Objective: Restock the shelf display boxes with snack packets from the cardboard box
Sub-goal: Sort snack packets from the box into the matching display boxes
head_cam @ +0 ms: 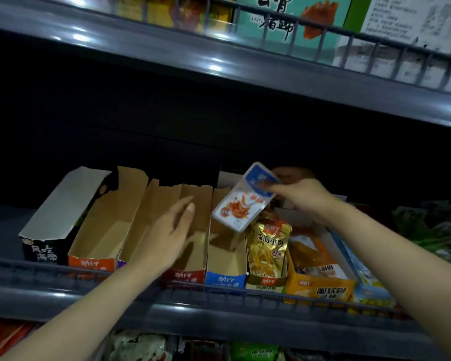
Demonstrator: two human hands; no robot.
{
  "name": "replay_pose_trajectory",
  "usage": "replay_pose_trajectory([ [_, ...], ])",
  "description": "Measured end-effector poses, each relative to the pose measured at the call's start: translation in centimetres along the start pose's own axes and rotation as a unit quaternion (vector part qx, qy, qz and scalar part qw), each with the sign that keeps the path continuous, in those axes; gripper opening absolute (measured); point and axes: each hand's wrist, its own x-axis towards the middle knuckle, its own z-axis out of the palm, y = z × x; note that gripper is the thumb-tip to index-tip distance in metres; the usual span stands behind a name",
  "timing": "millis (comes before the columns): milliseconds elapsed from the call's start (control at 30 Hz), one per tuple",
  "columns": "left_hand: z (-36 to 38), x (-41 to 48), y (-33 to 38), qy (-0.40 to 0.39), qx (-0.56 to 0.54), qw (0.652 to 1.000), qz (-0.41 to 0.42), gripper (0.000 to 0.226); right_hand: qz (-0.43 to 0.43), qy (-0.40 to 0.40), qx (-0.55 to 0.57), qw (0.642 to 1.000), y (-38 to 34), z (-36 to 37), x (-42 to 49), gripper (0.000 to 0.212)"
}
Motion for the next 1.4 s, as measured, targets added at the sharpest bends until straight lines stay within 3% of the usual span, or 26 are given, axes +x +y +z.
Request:
replay_pose_trajectory([
  [133,0.9,0.7,-0.9,-0.077,0.196,0.977,0.033,0.058,-0.037,0.0,-0.076,0.996,0.0,0.5,3.3,0.01],
  [200,1.4,1.1,-1.6,-0.097,0.227,0.968,0.037,0.061,-0.049,-0.002,-0.139,0.989,0.2,1.1,4.8,0.009],
  [333,2.3,1.1,-3.3,-0.085,0.226,0.968,0.066,0.064,-0.066,-0.054,-0.244,0.966,1.6,3.2,6.5,0.007],
  [500,2.4,1.0,-3.1,-0.067,0.208,0.974,0.065,0.058,-0.086,-0.09,-0.245,0.962,3.8,5.7,7.0,0.019],
  [667,2.3,1.0,-2.9,-0.063,0.204,0.975,0.065,0.056,-0.092,-0.113,-0.306,0.941,5.2,7.3,7.9,0.017],
  [1167,2.5,1.0,-3.0,-0.05,0.203,0.976,0.06,0.057,-0.122,-0.013,-0.36,0.925,6.2,7.7,8.1,0.017],
  [1400,1.8,-0.3,-2.4,-0.004,0.197,0.974,0.116,0.055,-0.137,0.026,-0.241,0.96,3.3,5.2,2.4,0.032],
])
